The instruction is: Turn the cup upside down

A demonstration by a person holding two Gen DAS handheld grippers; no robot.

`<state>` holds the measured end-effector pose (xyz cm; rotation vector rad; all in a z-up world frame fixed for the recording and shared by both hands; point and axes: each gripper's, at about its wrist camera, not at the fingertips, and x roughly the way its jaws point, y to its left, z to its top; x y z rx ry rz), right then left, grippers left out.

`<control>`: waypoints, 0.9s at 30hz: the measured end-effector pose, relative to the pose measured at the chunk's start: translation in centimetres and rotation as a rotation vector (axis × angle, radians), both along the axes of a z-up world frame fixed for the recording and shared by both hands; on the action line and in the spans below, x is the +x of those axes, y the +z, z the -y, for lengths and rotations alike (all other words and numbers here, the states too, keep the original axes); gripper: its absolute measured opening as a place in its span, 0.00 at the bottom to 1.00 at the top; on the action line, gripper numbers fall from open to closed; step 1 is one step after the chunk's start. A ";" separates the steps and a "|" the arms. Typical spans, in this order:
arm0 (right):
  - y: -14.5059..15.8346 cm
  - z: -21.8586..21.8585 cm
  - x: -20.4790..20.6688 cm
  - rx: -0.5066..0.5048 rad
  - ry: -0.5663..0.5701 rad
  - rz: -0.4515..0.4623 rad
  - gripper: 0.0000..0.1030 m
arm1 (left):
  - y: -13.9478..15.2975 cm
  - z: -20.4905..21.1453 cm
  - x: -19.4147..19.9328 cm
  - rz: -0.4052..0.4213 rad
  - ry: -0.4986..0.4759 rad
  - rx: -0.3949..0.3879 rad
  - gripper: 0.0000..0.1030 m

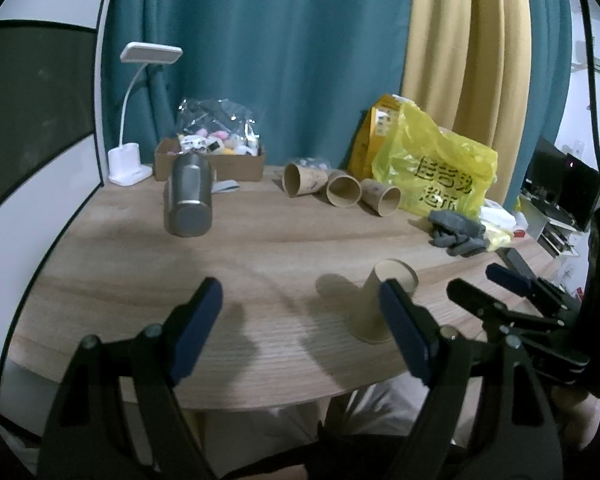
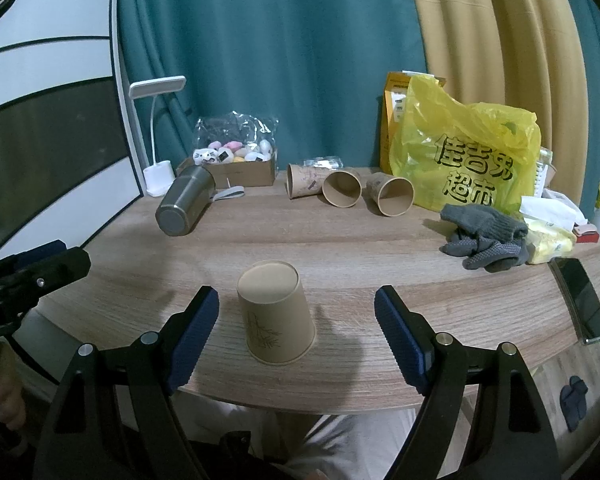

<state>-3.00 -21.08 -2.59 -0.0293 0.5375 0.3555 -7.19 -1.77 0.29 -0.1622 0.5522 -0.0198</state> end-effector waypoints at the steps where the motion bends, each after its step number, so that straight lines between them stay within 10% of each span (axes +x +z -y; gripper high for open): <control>1: 0.0 0.0 0.0 -0.001 0.000 0.000 0.80 | 0.0 -0.1 0.0 -0.001 0.000 0.000 0.80; 27: 0.0 0.1 0.0 0.000 0.001 -0.001 0.80 | 0.0 -0.5 0.0 -0.001 -0.002 0.002 0.80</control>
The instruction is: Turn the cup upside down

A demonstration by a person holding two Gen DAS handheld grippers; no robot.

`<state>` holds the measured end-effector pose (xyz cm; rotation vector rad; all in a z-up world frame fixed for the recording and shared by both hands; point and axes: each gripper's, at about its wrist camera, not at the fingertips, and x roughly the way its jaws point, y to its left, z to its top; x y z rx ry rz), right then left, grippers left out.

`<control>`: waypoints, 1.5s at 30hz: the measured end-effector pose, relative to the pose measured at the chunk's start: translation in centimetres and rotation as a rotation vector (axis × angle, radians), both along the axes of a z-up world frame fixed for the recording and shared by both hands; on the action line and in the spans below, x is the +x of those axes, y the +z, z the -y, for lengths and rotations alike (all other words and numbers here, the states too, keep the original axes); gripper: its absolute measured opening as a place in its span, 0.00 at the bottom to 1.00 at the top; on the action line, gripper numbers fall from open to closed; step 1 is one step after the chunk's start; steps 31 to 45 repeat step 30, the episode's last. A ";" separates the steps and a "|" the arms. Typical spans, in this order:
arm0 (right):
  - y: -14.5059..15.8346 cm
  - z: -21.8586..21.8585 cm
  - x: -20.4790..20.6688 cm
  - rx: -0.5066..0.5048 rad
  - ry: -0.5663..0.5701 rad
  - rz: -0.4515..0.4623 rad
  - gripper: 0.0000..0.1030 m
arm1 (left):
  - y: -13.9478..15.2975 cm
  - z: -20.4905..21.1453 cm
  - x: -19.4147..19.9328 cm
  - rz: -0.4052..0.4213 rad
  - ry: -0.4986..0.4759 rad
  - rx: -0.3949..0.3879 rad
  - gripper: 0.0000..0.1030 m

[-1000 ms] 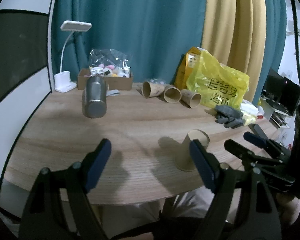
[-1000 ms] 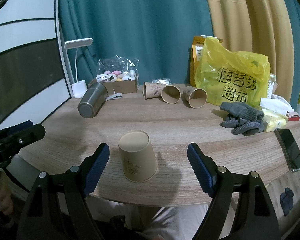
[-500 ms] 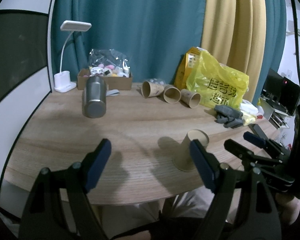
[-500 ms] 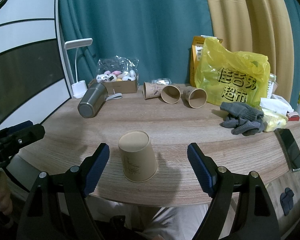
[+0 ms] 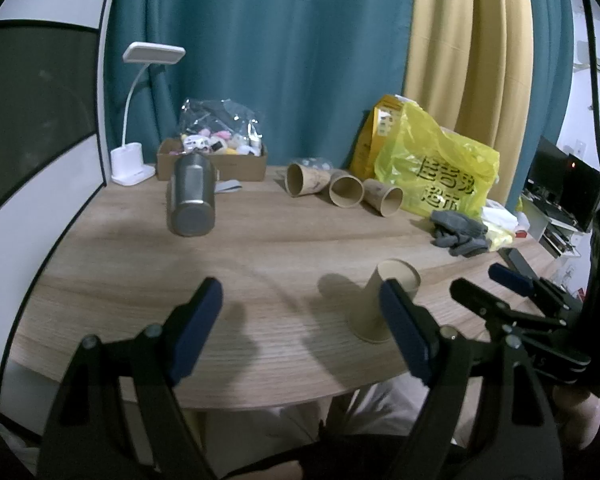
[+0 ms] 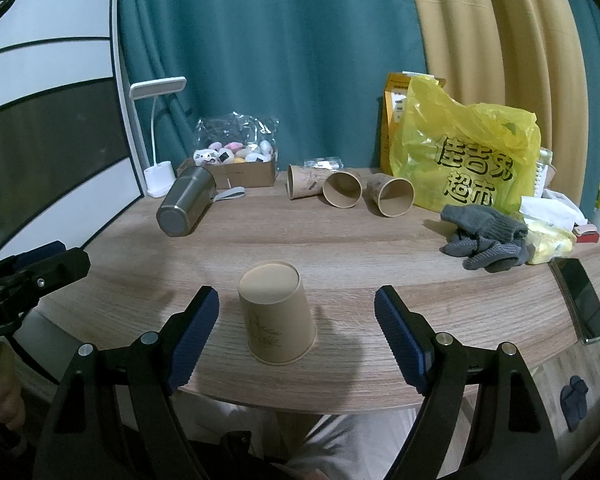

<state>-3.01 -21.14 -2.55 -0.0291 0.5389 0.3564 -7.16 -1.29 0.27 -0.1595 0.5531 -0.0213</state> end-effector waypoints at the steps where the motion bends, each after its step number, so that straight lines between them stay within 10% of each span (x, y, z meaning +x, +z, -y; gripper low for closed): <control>1: 0.0 0.0 0.0 0.000 0.000 0.000 0.80 | 0.0 0.0 0.0 0.000 0.000 0.000 0.80; 45: 0.0 0.0 0.0 0.000 0.000 0.001 0.80 | -0.2 -0.6 -0.2 0.004 -0.021 -0.010 0.80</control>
